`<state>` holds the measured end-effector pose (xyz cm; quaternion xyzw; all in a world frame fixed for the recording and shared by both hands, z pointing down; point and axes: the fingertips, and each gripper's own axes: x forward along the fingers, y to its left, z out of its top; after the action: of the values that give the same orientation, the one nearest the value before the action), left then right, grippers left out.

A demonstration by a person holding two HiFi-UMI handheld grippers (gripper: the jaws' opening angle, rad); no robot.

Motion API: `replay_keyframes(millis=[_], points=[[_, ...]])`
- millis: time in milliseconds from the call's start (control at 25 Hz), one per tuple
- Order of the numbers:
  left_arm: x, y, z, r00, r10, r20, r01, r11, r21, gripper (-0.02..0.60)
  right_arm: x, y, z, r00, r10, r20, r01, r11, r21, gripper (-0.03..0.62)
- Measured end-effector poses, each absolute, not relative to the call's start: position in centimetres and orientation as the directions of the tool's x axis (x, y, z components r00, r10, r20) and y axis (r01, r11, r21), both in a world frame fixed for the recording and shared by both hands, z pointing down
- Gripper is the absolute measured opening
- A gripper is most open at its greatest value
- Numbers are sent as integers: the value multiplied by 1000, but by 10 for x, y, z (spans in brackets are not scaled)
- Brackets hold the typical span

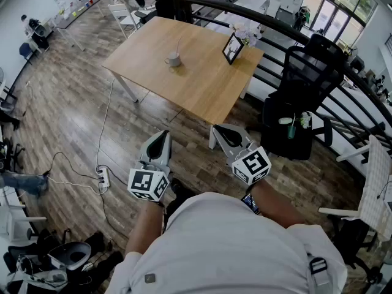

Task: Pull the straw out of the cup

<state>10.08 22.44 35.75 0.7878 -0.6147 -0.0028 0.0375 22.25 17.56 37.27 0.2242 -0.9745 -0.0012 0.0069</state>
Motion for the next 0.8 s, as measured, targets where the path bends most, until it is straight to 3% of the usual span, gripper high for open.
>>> replay_keyframes(millis=[800], points=[[31, 206, 367, 250, -967, 51, -965, -244, 92, 5, 154, 155, 379, -897, -441, 28, -441, 897, -12, 9]])
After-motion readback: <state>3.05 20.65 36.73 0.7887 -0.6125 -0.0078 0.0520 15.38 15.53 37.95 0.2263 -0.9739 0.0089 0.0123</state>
